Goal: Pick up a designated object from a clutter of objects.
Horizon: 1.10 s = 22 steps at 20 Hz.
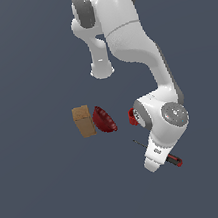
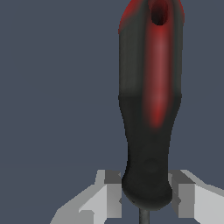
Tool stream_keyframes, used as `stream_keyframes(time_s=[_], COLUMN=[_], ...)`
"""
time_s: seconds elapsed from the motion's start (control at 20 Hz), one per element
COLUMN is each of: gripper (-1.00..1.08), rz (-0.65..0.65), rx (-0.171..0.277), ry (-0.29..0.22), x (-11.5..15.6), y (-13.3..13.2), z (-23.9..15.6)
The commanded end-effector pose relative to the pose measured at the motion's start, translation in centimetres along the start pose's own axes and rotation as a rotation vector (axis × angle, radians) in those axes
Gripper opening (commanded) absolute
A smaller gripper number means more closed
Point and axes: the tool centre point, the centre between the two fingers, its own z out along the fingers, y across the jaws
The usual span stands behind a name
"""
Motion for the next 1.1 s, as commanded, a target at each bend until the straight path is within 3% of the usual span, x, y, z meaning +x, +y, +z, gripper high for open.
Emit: stream_keyframes(time_s=[0.0,0.4,1.05], gripper=[-1.0,-1.0,-1.0], rz=[0.001,0.001,0.0], rx=[-0.001,-0.002,-0.002], ry=[0.001,0.001,0.001], x=[-0.7,-4.7,-15.0], y=[0.4,2.1,6.5], z=[-0.9,-5.4,-17.2])
